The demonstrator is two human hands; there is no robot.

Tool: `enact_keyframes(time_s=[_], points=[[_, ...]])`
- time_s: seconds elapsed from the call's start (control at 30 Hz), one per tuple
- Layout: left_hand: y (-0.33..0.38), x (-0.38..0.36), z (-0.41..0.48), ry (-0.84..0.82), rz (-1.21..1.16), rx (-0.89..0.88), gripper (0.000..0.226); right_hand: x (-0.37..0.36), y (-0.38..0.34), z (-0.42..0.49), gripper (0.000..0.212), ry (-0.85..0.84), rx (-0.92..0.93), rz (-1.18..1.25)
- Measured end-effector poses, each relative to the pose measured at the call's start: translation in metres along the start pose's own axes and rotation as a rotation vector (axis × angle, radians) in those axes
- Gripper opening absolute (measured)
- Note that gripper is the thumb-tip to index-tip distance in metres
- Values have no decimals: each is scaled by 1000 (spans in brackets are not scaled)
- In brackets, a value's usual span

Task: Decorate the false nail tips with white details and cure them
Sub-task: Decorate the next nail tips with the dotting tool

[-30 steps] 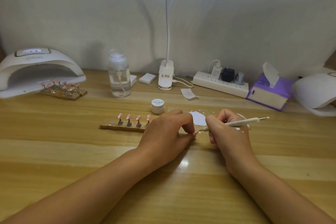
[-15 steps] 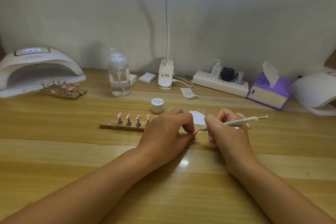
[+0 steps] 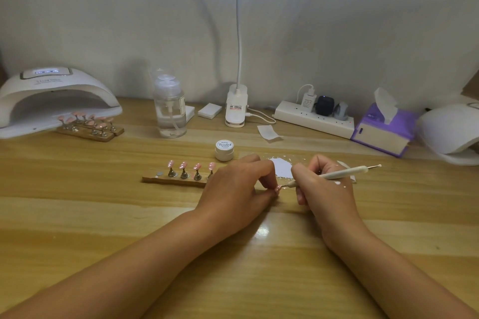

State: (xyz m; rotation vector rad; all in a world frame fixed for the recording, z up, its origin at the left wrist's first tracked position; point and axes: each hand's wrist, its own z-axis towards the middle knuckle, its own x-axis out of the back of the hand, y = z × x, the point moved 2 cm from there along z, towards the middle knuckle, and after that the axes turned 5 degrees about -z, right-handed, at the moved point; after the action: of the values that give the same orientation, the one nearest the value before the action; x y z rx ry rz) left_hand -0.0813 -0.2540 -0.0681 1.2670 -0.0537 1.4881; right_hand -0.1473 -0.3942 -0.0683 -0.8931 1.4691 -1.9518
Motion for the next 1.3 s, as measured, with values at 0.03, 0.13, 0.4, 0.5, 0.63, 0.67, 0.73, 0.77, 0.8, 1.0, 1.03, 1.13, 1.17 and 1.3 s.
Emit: enact_keyframes(time_s=[0.03, 0.13, 0.4, 0.5, 0.63, 0.67, 0.73, 0.77, 0.8, 1.0, 1.03, 1.13, 1.17, 1.3], points=[[0, 0, 0, 0, -1, -1, 27, -1, -1, 0, 27, -10, -5, -4], [0, 0, 0, 2, 1, -3, 28, -1, 0, -1, 28, -11, -5, -15], [-2, -1, 1, 1, 9, -5, 29, 0, 1, 0, 35, 7, -12, -22], [-2, -1, 1, 0, 11, -6, 29, 0, 1, 0, 35, 6, -16, -18], [-3, -1, 1, 1, 2, -1, 25, 3, -2, -1, 37, 45, -48, 75], [-3, -1, 1, 1, -4, 1, 23, 4, -3, -1, 36, 60, -65, 126], [-3, -1, 0, -2, -9, -1, 21, 6, -5, 1, 31, 101, -97, 230], [-3, -1, 0, -3, -13, -4, 19, 8, -5, 1, 28, 122, -108, 269], [-3, -1, 0, -3, -21, -5, 18, 9, -5, 2, 26, 138, -114, 294], [1, 0, -1, 72, -92, -50, 17, 11, -4, 3, 32, 244, -101, 300], [1, 0, -1, 91, -109, -55, 19, 11, -3, 4, 33, 250, -100, 288], [3, 0, -2, 150, -93, -102, 18, 10, -1, 5, 33, 244, -90, 239], [4, 1, -2, 167, -81, -119, 17, 10, -1, 6, 33, 242, -85, 231], [7, 2, -3, 207, -84, -170, 9, 9, 2, 7, 32, 218, -74, 229]])
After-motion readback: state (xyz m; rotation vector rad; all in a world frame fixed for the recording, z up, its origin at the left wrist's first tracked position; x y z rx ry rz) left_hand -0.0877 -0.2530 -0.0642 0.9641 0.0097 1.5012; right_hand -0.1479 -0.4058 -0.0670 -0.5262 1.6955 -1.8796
